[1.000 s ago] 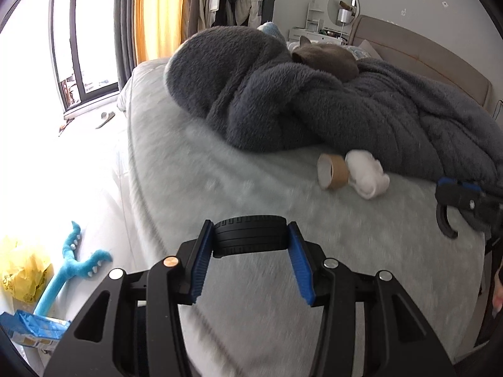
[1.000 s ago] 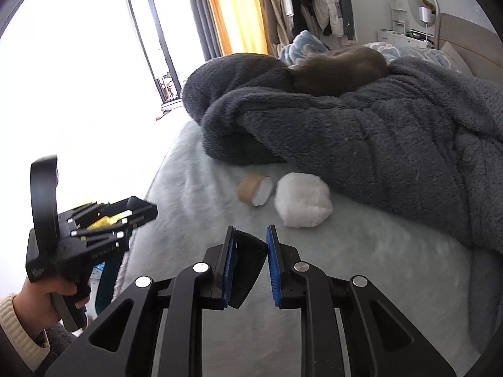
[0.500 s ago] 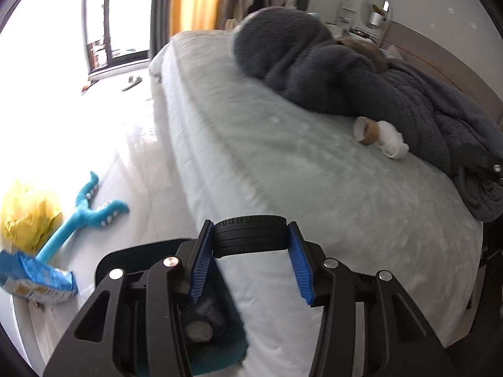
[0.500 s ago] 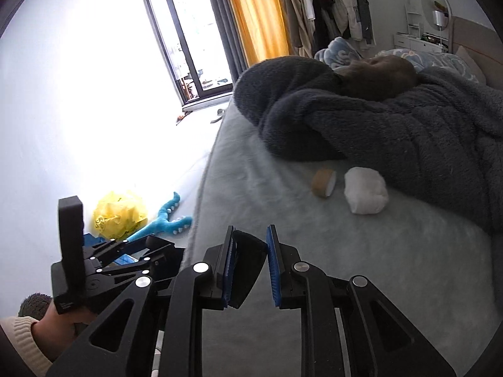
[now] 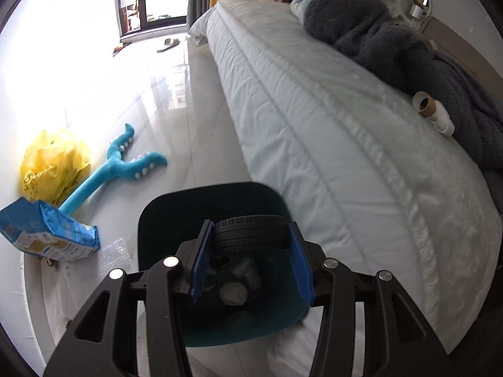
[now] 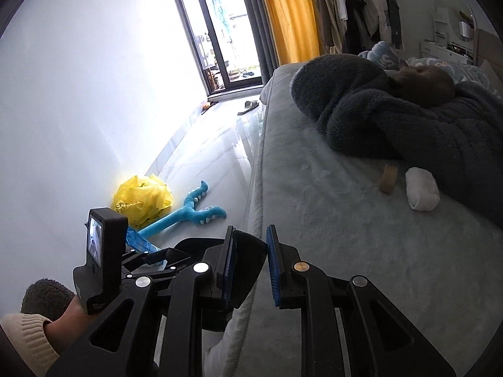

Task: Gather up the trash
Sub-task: 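Carry the black clip and rubber strip over the bin with both tools, then open both tools over the bin to drop the black pieces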

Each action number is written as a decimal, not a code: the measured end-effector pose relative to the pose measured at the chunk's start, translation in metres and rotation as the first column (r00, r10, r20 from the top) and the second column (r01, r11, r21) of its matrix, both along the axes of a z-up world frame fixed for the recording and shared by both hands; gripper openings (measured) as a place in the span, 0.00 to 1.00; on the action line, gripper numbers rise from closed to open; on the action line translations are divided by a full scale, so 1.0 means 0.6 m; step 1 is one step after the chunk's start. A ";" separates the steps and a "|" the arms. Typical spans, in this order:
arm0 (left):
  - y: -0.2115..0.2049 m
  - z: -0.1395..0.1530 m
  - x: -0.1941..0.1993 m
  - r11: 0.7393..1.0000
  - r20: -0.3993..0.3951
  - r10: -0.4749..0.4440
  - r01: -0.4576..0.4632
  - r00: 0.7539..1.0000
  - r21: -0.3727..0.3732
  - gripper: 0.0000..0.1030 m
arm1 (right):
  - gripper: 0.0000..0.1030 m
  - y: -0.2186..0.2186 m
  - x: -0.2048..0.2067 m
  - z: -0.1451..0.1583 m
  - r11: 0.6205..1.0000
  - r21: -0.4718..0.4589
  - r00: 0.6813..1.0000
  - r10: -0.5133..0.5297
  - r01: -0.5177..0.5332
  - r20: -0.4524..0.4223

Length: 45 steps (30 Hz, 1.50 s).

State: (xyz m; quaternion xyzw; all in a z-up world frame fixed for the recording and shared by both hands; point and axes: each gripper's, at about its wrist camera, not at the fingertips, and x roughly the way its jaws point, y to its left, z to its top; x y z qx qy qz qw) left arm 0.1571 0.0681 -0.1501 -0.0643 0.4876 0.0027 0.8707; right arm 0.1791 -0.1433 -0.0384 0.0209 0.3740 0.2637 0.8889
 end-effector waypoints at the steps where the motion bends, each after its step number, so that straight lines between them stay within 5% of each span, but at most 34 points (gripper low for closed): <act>1: 0.007 -0.007 -0.001 1.000 -0.010 0.002 -0.002 1.000 0.000 0.48 | 0.19 0.008 0.001 -0.002 1.000 -0.001 1.000 0.006 -0.006 -0.002; 22: 0.116 -0.122 -0.032 0.992 -0.252 0.065 -0.091 0.966 -0.093 0.50 | 0.19 0.185 0.018 -0.063 0.986 -0.058 0.985 0.154 -0.159 -0.081; 25: 0.133 -0.133 -0.036 0.988 -0.280 0.077 -0.111 0.957 -0.109 0.58 | 0.19 0.211 0.023 -0.079 0.981 -0.071 0.980 0.171 -0.179 -0.100; 30: 0.156 -0.128 -0.043 0.983 -0.260 0.085 -0.123 0.962 -0.137 0.74 | 0.19 0.246 0.030 -0.104 0.976 -0.087 0.973 0.187 -0.200 -0.136; 45: 0.241 -0.078 -0.077 0.978 -0.123 0.147 -0.163 0.981 -0.128 0.83 | 0.19 0.312 0.065 -0.219 0.962 -0.152 0.937 0.172 -0.226 -0.305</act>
